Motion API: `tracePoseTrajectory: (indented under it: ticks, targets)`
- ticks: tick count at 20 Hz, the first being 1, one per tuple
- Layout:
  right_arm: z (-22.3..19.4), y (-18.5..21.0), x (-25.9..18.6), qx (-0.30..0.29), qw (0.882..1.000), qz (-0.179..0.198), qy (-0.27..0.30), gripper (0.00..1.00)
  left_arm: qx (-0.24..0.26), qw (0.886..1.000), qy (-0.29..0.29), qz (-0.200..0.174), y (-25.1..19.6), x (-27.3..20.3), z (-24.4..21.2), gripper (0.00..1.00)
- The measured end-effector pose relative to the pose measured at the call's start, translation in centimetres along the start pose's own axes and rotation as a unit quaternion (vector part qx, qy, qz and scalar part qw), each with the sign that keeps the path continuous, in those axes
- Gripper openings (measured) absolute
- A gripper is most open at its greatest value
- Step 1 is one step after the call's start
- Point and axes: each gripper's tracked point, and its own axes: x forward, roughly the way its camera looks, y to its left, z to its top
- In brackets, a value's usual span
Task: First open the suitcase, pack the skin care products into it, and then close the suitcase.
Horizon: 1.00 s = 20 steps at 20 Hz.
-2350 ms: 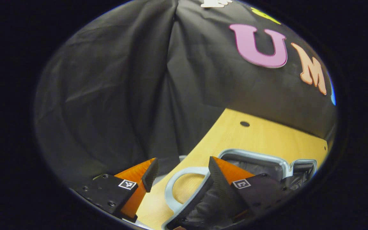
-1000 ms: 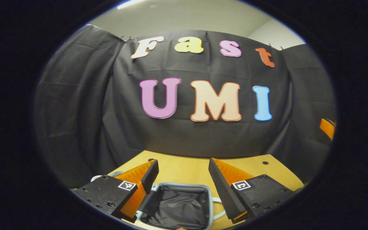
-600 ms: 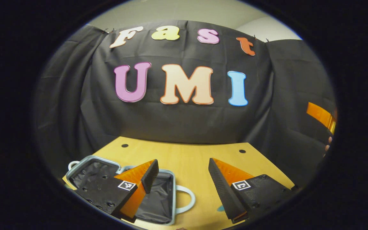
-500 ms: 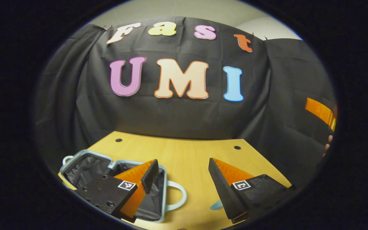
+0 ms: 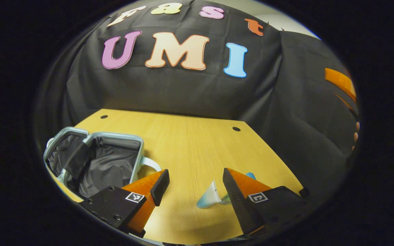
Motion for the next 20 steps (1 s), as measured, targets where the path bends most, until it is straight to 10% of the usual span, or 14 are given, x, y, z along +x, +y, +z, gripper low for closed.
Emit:
tracePoseTrajectory:
  ticks: [6,10,15,20]
  targets:
    - [-2.5,0.4,-0.2,-0.012,1.0,0.007,0.027,1.0,-0.005,0.999,0.034,-0.016,-1.0,2.6,-4.3,0.92]
    - [-4.1,3.4,-0.7,-0.002,0.998,0.05,0.026,1.0,-0.001,0.998,0.058,-0.027,-1.2,4.8,-7.3,0.72]
    - [-8.9,6.7,-0.8,-0.005,0.995,0.084,0.057,1.0,0.012,0.997,0.063,-0.036,-1.1,5.5,-7.9,0.22]
    - [-14.9,8.9,-0.5,0.014,0.989,0.102,0.107,1.0,0.01,0.998,0.054,-0.03,0.0,2.3,-3.2,0.22]
